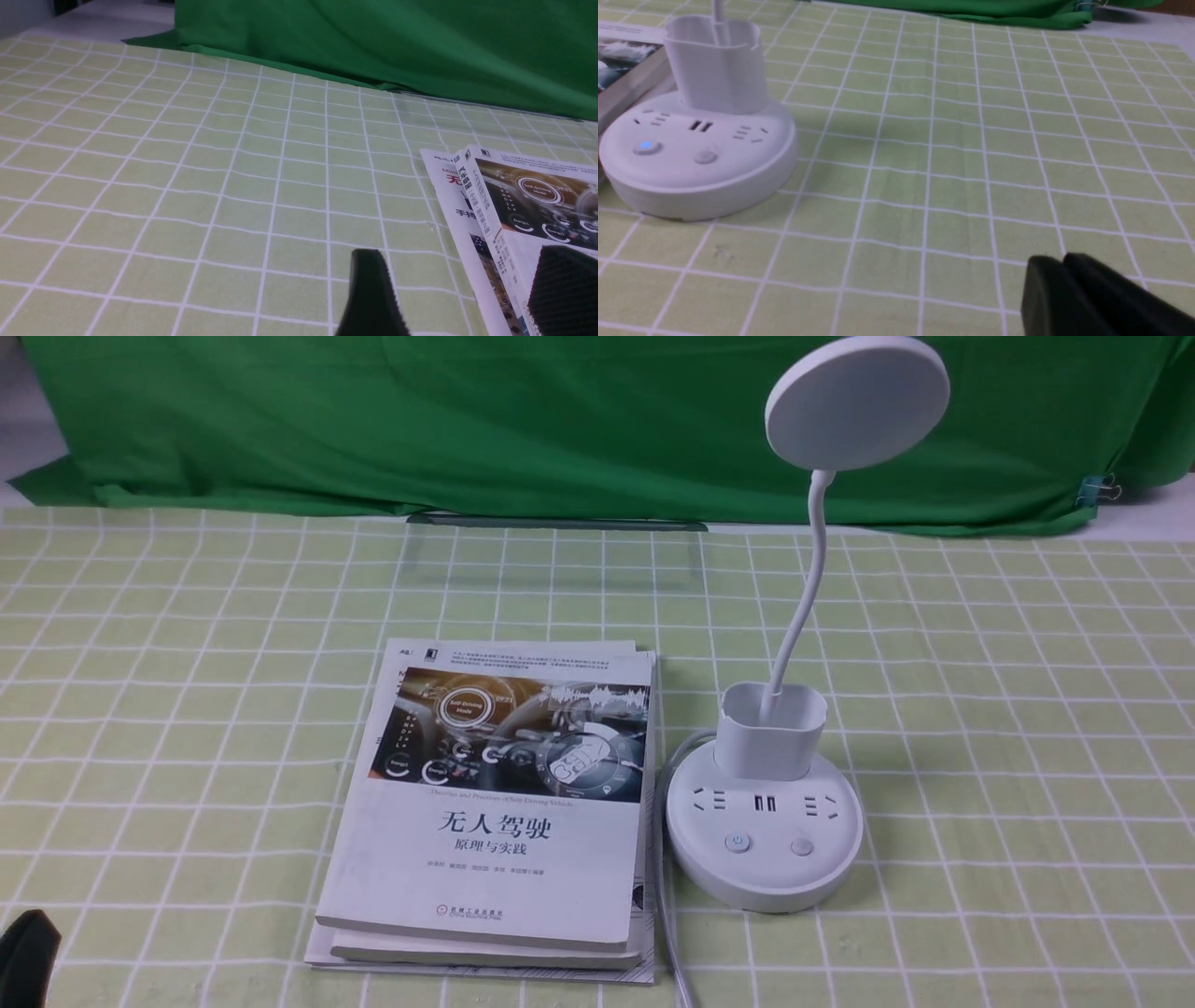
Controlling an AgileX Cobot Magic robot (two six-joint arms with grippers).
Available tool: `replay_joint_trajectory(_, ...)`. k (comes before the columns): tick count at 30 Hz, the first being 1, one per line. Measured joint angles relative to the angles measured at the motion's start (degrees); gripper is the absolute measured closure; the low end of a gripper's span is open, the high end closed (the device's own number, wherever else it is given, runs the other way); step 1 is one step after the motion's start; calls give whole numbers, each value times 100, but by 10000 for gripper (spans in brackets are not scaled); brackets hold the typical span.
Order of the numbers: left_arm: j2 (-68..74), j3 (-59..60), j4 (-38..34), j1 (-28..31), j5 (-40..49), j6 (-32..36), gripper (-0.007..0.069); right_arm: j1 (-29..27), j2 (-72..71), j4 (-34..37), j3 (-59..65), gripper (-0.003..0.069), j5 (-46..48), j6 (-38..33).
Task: Turn off the desk lamp on the green coffee tablecloth by hand.
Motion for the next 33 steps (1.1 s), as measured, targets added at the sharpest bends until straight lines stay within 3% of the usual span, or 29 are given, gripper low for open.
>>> replay_joint_trajectory(33, 0, 0, 0, 0, 0, 0, 214, 0, 0, 0, 0, 480, 0, -6)
